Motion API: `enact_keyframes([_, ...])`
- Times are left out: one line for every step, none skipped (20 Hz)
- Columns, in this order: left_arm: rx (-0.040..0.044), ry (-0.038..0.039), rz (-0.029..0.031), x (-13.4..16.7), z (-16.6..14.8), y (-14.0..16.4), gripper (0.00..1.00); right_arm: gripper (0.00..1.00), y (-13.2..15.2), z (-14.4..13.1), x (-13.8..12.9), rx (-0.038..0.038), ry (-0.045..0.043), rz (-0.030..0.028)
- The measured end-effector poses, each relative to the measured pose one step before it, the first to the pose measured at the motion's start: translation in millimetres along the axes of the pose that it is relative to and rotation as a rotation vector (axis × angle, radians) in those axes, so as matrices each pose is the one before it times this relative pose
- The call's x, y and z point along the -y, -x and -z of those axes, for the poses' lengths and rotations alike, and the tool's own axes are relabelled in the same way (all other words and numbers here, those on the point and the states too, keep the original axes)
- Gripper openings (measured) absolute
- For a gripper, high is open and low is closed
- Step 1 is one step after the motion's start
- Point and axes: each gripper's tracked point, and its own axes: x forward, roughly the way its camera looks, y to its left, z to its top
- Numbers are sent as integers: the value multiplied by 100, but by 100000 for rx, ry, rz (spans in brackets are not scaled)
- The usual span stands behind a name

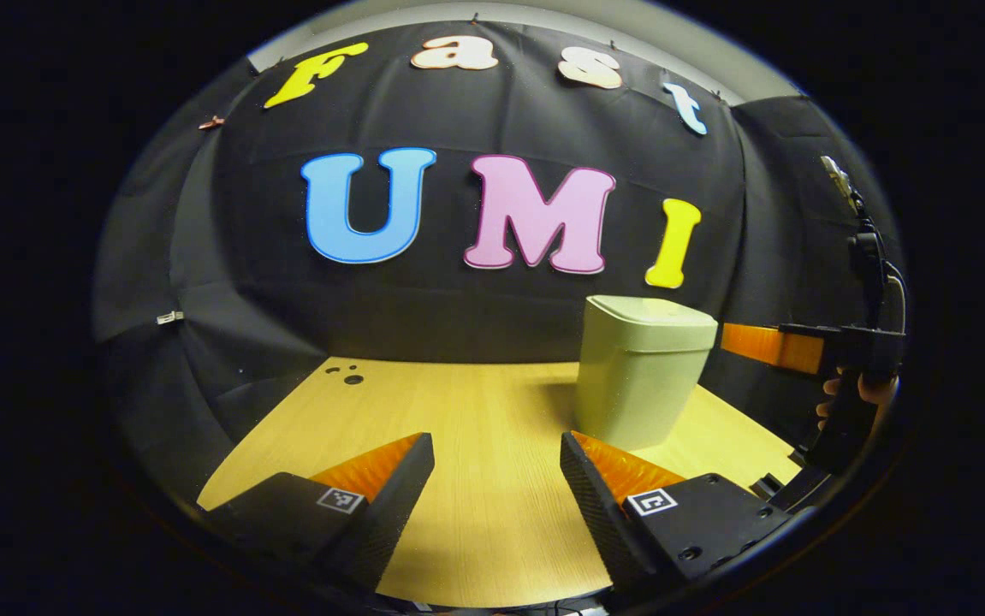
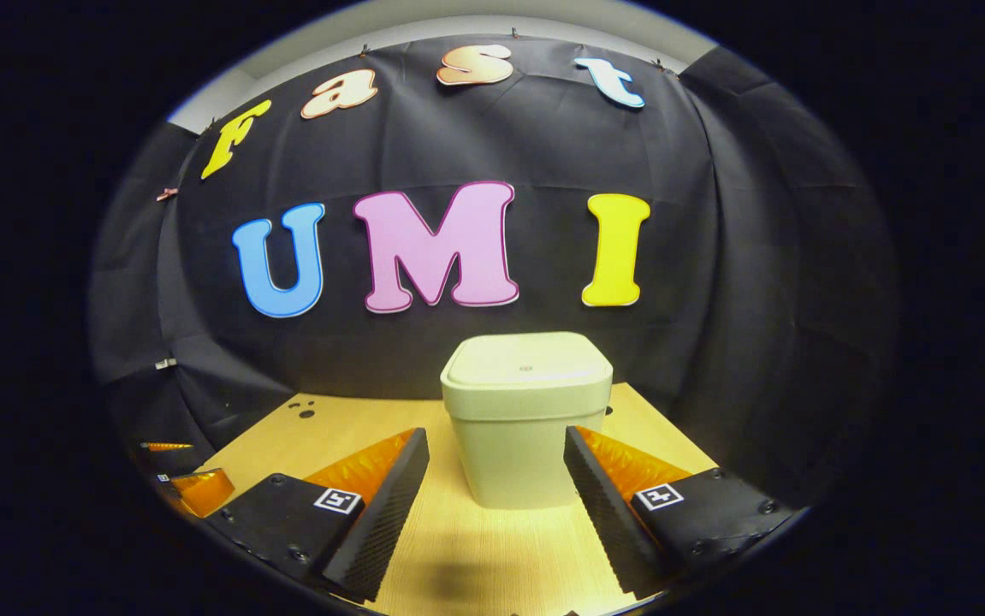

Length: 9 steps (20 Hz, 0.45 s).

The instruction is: Press the lid of the desktop garbage bin to open it, pick up the crumpled paper on the desktop and throw it into the bin, then pick up the pop can on the desktop and drop it into the bin, and finally close the garbage bin lid.

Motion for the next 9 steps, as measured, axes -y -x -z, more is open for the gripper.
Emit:
enact_keyframes([-1131, -1065, 1148, 512, 445, -133, 96, 100, 371, 1030, 138, -2375, 572, 240])
enact_keyframes([-709, -720, 773, 486, 199, -107, 96, 100, 282, 1048, 243, -2689, -340, 281])
enact_keyframes([-621, -90, 883, 467, 141, -227, 96, 100, 378, 917, -158, -2527, -1105, -1004])
enact_keyframes([-121, -213, 684, 453, 10, -171, 96, 100, 249, 785, -235, -1671, -296, -1205])
enact_keyframes([-224, -435, -88, 209, 112, -264, 96, 100, 85, 824, 88, -1329, 434, -489])
enact_keyframes([-298, -288, -461, 150, 144, -201, 96, 100, 50, 730, 56, -1611, 469, -560])
enact_keyframes([-1123, -158, -622, 140, 398, -206, 96, 100, -144, 724, -121, -2629, 126, -1173])
enact_keyframes([-587, -67, -743, 96, 122, -182, 96, 100, 218, 401, -238, -1645, -610, -1666])
enact_keyframes([-143, -67, -727, 61, 63, -189, 96, 100, -47, -102, -275, -182, -674, -1666])
